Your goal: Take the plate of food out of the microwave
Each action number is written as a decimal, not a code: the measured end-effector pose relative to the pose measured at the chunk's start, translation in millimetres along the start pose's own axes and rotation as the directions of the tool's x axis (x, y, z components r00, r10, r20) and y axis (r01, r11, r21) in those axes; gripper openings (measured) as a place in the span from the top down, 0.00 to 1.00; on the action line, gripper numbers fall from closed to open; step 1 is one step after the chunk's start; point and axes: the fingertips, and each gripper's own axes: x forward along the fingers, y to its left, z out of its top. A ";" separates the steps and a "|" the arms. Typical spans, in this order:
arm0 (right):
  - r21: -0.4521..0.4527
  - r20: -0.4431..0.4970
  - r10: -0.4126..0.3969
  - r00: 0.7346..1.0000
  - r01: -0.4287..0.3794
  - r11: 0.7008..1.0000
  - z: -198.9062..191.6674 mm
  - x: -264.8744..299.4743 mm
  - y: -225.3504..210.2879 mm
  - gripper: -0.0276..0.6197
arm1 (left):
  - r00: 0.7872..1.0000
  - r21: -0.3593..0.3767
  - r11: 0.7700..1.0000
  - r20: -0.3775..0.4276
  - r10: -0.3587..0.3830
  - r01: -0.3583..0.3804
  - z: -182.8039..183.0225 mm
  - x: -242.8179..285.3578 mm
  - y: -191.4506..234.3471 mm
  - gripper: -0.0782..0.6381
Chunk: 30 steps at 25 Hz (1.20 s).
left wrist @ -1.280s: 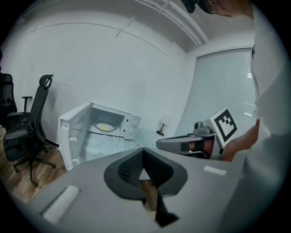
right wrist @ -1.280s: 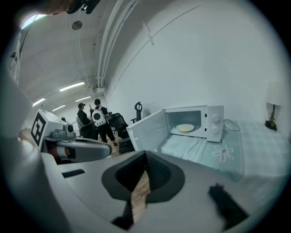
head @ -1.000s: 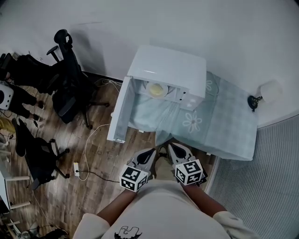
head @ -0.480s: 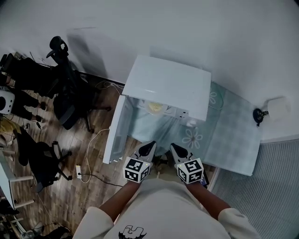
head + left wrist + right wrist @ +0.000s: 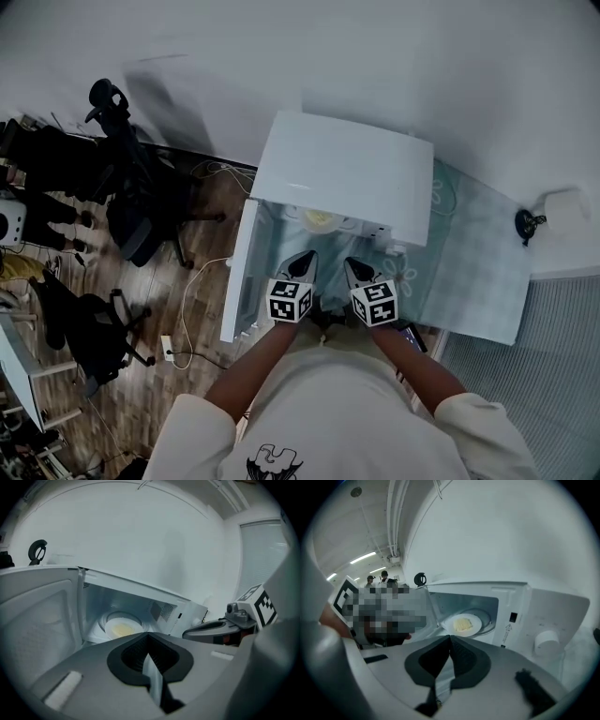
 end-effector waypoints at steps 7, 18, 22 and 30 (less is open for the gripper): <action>-0.015 -0.083 -0.039 0.996 0.038 0.999 -20.4 66.7 -26.1 0.94 | 0.995 0.029 0.999 -0.095 0.032 -0.029 -18.0 57.9 33.4 0.89; 0.365 0.041 0.158 0.987 -0.162 0.917 -24.6 106.5 -27.4 0.93 | 0.987 0.040 0.998 -0.151 0.057 -0.051 -28.5 63.6 55.5 0.89; 0.661 0.175 0.126 0.977 -0.211 0.720 -32.1 115.0 -35.9 0.82 | 0.990 0.052 0.998 -0.136 0.045 -0.038 -25.0 63.6 51.0 0.89; 0.909 0.360 -0.057 0.931 -0.337 0.246 -50.9 126.6 -62.4 0.80 | 0.990 0.038 0.999 -0.138 0.035 -0.030 -25.9 62.0 51.9 0.89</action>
